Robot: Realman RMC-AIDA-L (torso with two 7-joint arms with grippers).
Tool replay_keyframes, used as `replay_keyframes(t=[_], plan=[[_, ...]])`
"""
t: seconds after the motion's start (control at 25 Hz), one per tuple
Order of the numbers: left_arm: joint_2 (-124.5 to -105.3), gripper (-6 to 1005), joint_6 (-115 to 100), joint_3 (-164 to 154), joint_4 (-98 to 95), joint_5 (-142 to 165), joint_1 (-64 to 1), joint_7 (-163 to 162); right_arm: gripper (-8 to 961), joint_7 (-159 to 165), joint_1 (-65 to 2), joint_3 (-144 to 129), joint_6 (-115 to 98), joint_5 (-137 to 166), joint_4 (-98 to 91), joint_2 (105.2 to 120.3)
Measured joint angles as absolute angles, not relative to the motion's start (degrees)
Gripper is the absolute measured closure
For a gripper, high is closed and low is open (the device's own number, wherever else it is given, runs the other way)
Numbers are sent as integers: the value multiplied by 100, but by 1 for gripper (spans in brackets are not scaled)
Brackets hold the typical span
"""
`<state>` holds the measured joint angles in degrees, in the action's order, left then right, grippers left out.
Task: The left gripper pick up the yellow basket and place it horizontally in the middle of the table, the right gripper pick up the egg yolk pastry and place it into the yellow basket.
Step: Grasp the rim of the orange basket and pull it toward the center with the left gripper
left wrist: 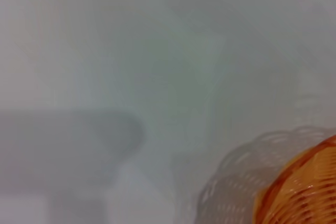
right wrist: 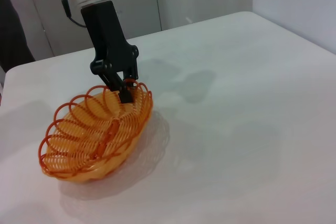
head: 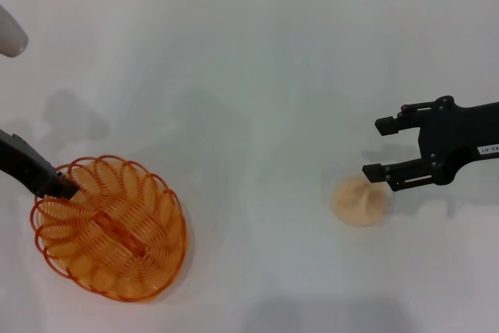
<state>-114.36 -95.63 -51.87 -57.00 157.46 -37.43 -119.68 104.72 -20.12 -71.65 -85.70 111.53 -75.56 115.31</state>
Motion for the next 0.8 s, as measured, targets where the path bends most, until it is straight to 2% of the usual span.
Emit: replay_keyframes(t=[0.8], plan=[[-11473,907,-9656,-5041,-6073,14798,-3770,-12871,184,10458,-2021,-7154,-8542,11144,-7530,11531]])
